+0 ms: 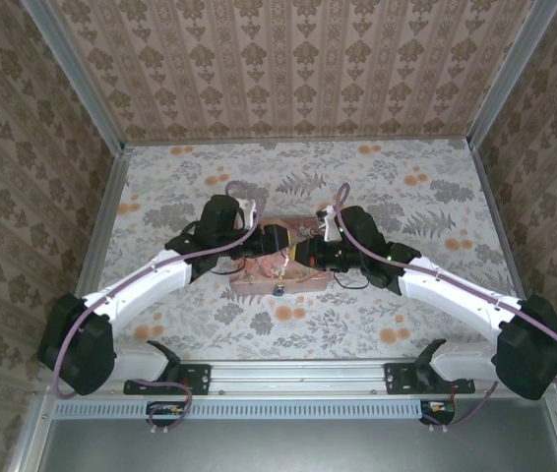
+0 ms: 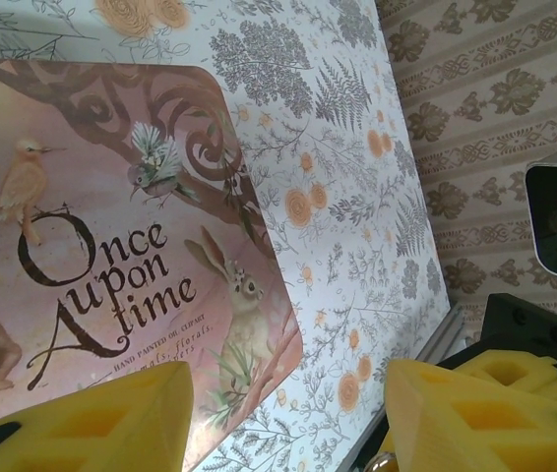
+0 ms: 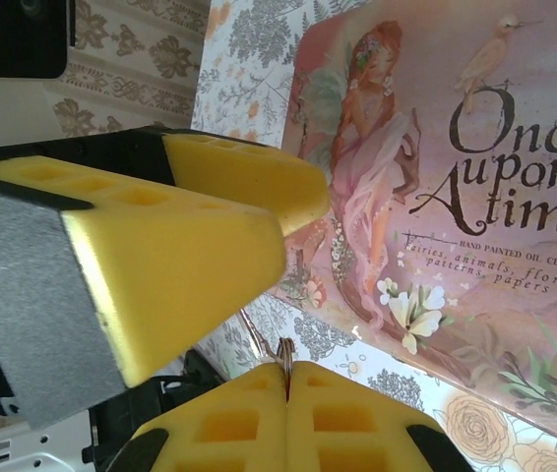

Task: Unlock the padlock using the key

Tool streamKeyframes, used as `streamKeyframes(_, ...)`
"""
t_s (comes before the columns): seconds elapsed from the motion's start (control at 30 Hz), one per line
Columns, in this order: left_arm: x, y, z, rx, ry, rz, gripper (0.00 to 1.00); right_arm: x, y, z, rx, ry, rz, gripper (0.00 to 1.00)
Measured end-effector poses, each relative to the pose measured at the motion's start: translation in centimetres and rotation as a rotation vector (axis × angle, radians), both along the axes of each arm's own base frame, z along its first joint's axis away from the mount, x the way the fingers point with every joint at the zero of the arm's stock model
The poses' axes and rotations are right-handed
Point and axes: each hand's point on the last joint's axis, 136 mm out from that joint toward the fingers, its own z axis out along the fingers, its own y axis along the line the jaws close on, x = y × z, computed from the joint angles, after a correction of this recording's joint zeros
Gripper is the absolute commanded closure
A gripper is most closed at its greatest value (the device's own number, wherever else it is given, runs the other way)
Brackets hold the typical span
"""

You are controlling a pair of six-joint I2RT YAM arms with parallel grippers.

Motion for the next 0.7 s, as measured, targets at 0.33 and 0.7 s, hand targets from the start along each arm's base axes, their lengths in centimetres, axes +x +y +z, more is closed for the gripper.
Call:
streamKeyframes(0.33,-0.18,-0.52,-0.14,-0.007,0.008,-0.006,0.63,0.12,0.12,-0.29,-0.002,0.007,-0.001,1.0)
streamKeyframes(0.7,-0.05,-0.95,0.18,-0.025,0.0,-0.008,0.81,0.24,0.22,-0.38,0.001,0.009,-0.003,1.0)
